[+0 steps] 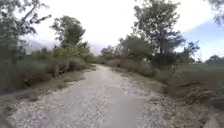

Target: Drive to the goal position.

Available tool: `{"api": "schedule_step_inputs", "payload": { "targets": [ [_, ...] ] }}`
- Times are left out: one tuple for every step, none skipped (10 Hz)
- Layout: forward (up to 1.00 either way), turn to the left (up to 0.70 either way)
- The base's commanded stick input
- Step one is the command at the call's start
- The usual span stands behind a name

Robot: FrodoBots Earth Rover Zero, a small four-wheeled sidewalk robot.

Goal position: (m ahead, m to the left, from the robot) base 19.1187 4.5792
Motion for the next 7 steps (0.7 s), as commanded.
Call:
{"api": "schedule_step_inputs", "payload": {
  "targets": [
    [0.50,0.00],
    [0.50,0.00],
    [0.50,0.00],
    [0.50,0.00],
    [0.50,0.00],
    [0.50,0.00],
    [0.50,0.00]
  ]
}}
